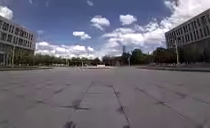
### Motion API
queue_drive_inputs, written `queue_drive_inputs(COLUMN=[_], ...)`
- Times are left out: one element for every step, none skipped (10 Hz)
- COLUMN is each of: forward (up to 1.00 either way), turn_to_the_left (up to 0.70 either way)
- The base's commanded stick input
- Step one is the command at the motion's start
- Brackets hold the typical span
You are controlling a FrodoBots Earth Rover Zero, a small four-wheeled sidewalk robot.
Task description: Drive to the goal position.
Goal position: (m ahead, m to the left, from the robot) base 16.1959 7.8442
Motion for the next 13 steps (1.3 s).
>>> queue_drive_inputs(forward=[0.70, 0.70, 0.70, 0.70, 0.70, 0.70, 0.70, 0.70, 0.70, 0.70, 0.70, 0.70, 0.70], turn_to_the_left=[0.00, 0.00, 0.00, 0.00, 0.00, 0.00, 0.00, 0.00, 0.00, 0.00, 0.00, 0.00, 0.00])
